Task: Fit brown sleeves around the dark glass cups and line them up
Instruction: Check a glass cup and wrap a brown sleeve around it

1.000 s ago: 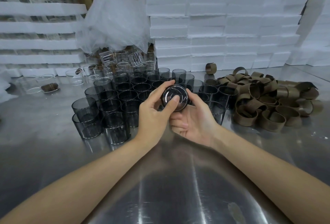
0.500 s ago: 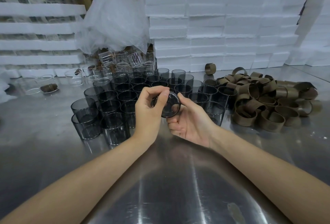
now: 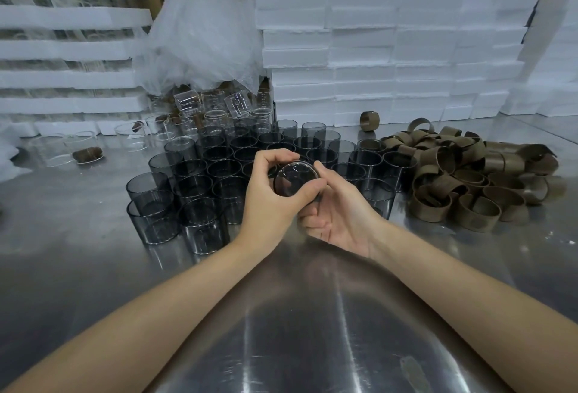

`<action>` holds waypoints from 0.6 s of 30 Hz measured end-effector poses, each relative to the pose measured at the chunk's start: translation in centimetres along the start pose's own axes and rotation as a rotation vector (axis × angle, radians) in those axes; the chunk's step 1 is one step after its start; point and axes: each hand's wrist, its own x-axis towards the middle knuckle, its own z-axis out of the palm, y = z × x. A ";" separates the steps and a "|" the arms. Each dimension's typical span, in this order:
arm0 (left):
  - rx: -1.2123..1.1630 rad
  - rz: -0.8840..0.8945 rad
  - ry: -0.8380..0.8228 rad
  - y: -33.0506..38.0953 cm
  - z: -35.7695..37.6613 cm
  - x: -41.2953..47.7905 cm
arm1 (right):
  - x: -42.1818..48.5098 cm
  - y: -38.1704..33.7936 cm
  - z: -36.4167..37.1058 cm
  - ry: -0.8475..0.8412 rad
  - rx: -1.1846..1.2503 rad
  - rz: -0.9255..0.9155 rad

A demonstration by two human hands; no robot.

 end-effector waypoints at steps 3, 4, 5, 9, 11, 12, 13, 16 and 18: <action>-0.001 0.017 -0.012 -0.1 0.0 0.0 | 0.0 -0.1 0.0 0.002 0.015 0.001; -0.002 0.028 -0.022 -0.1 0.0 -0.1 | 0.0 -0.2 0.1 0.004 0.020 -0.001; -0.001 0.041 -0.036 -0.2 0.0 -0.1 | -0.1 -0.3 0.1 0.008 0.025 -0.003; 0.006 0.099 -0.046 -0.2 -0.1 -0.1 | -0.2 -0.6 0.3 0.023 -0.006 -0.002; 0.007 0.108 -0.021 0.0 0.0 -0.1 | -0.2 -0.6 0.2 0.028 -0.024 0.000; 0.007 0.108 -0.007 0.1 0.1 0.0 | -0.3 -0.6 0.2 0.026 -0.031 -0.001; -0.004 0.105 0.006 0.2 0.1 0.0 | -0.3 -0.6 0.1 0.020 -0.038 -0.003; 0.002 0.108 0.053 0.2 0.0 0.1 | -0.2 -0.4 0.1 0.014 -0.058 -0.026; 0.024 0.111 0.067 0.0 -0.2 0.2 | -0.2 -0.3 0.1 0.055 -0.118 -0.077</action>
